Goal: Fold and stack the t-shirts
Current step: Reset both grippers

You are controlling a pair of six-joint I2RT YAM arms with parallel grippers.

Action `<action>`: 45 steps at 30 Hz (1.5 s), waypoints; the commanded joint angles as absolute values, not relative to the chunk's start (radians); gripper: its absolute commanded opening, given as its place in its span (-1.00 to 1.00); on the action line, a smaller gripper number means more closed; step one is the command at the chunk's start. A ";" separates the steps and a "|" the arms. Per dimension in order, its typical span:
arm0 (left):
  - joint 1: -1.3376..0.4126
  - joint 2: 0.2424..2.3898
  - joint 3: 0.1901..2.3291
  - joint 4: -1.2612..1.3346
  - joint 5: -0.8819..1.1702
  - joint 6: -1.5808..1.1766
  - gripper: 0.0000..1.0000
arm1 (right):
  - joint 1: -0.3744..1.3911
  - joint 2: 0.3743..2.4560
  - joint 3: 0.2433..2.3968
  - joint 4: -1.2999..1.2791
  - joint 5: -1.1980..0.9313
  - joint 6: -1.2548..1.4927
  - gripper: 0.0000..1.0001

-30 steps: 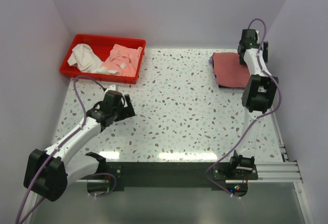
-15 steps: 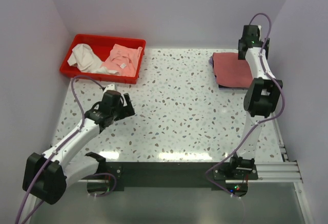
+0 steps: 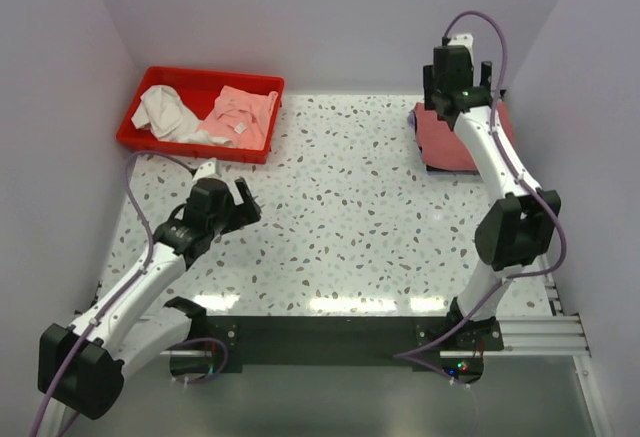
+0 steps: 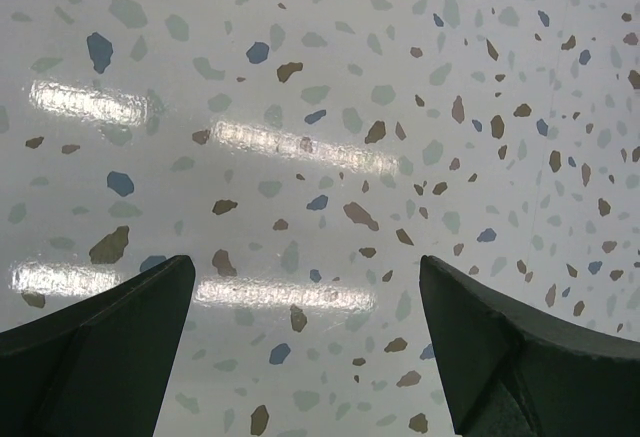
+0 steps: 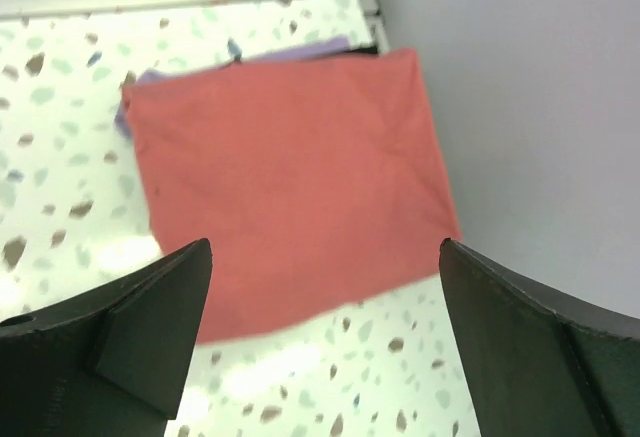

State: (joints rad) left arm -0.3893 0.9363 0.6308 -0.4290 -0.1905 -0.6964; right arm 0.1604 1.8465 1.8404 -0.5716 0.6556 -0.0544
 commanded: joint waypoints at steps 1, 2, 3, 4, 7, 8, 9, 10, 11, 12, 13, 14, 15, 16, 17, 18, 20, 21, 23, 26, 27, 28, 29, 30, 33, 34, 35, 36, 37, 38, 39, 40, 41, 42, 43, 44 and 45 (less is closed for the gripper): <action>-0.390 0.896 0.623 -0.399 -0.204 -0.715 1.00 | 0.152 1.659 1.715 -0.591 0.626 0.112 0.98; -0.390 0.890 0.621 -0.399 -0.201 -0.713 1.00 | 0.152 1.620 1.671 -0.580 0.577 0.161 0.98; -0.390 0.885 0.621 -0.399 -0.195 -0.715 1.00 | 0.152 1.574 1.576 -0.557 0.557 0.182 0.98; -0.390 0.878 0.621 -0.396 -0.195 -0.715 1.00 | 0.150 1.495 1.528 -0.548 0.536 0.205 0.98; -0.390 0.867 0.630 -0.402 -0.192 -0.713 1.00 | 0.152 1.370 1.354 -0.529 0.460 0.287 0.98; -0.390 0.861 0.629 -0.402 -0.187 -0.715 1.00 | 0.152 1.289 1.312 -0.522 0.437 0.314 0.98; -0.390 0.848 0.629 -0.399 -0.184 -0.715 1.00 | 0.152 1.255 1.236 -0.515 0.395 0.337 0.98; -0.390 0.841 0.629 -0.399 -0.184 -0.715 1.00 | 0.150 1.215 1.201 -0.517 0.379 0.337 0.98; -0.390 0.833 0.629 -0.399 -0.184 -0.715 1.00 | 0.152 1.154 1.171 -0.517 0.364 0.354 0.98; -0.390 0.825 0.630 -0.405 -0.183 -0.716 1.00 | 0.152 1.122 1.119 -0.525 0.335 0.360 0.98; -0.390 0.810 0.632 -0.408 -0.180 -0.719 1.00 | 0.152 1.096 1.097 -0.532 0.312 0.367 0.98; -0.390 0.802 0.632 -0.410 -0.175 -0.719 1.00 | 0.152 1.072 1.079 -0.541 0.296 0.371 0.98; -0.390 0.796 0.630 -0.414 -0.167 -0.719 1.00 | 0.150 1.024 1.062 -0.564 0.287 0.371 0.98; -0.390 0.779 0.630 -0.420 -0.157 -0.721 1.00 | 0.152 1.002 1.025 -0.572 0.270 0.374 0.98; -0.390 0.770 0.629 -0.428 -0.155 -0.721 1.00 | 0.152 0.973 1.005 -0.575 0.261 0.376 0.98; -0.390 0.761 0.629 -0.449 -0.164 -0.726 1.00 | 0.150 0.929 0.964 -0.578 0.250 0.379 0.98; -0.390 0.738 0.629 -0.478 -0.184 -0.739 1.00 | 0.152 0.884 0.925 -0.581 0.219 0.377 0.98; -0.390 0.730 0.630 -0.512 -0.210 -0.744 1.00 | 0.152 0.868 0.896 -0.586 0.212 0.377 0.98; -0.390 0.703 0.638 -0.543 -0.233 -0.758 1.00 | 0.150 0.828 0.870 -0.589 0.175 0.379 0.98; -0.390 0.669 0.649 -0.594 -0.279 -0.772 1.00 | 0.152 0.802 0.825 -0.587 0.130 0.371 0.98; -0.390 0.660 0.652 -0.618 -0.291 -0.775 1.00 | 0.152 0.799 0.813 -0.601 0.132 0.371 0.98; -0.390 0.646 0.660 -0.630 -0.319 -0.785 1.00 | 0.152 0.796 0.807 -0.607 0.132 0.371 0.98; -0.390 0.641 0.663 -0.643 -0.334 -0.793 1.00 | 0.150 0.787 0.799 -0.606 0.143 0.373 0.98; -0.390 0.637 0.664 -0.659 -0.348 -0.801 1.00 | 0.150 0.784 0.775 -0.592 0.141 0.373 0.98; -0.390 0.623 0.655 -0.647 -0.370 -0.816 1.00 | 0.152 0.769 0.743 -0.546 0.144 0.396 0.98; -0.390 0.623 0.649 -0.646 -0.377 -0.828 1.00 | 0.152 0.764 0.715 -0.529 0.141 0.399 0.98; -0.390 0.624 0.647 -0.643 -0.382 -0.833 1.00 | 0.152 0.762 0.700 -0.514 0.132 0.403 0.98; -0.390 0.624 0.644 -0.638 -0.388 -0.841 1.00 | 0.152 0.756 0.674 -0.487 0.130 0.408 0.98; -0.390 0.624 0.638 -0.637 -0.399 -0.847 1.00 | 0.150 0.755 0.661 -0.476 0.132 0.416 0.97; -0.390 0.624 0.637 -0.637 -0.402 -0.847 1.00 | 0.152 0.750 0.649 -0.463 0.136 0.425 0.98; -0.390 0.624 0.632 -0.627 -0.400 -0.845 1.00 | 0.152 0.743 0.637 -0.436 0.138 0.426 0.98; -0.390 0.623 0.630 -0.624 -0.396 -0.844 1.00 | 0.152 0.739 0.618 -0.428 0.138 0.426 0.98; -0.390 0.623 0.629 -0.620 -0.394 -0.844 1.00 | 0.150 0.736 0.614 -0.420 0.140 0.431 0.98; -0.390 0.623 0.624 -0.611 -0.396 -0.844 1.00 | 0.150 0.735 0.609 -0.408 0.140 0.428 0.98; -0.390 0.623 0.623 -0.606 -0.399 -0.845 1.00 | 0.150 0.732 0.609 -0.407 0.140 0.429 0.98; -0.390 0.623 0.623 -0.603 -0.403 -0.847 1.00 | 0.152 0.733 0.609 -0.403 0.141 0.431 0.98; -0.390 0.624 0.621 -0.603 -0.406 -0.850 1.00 | 0.150 0.733 0.606 -0.399 0.141 0.431 0.98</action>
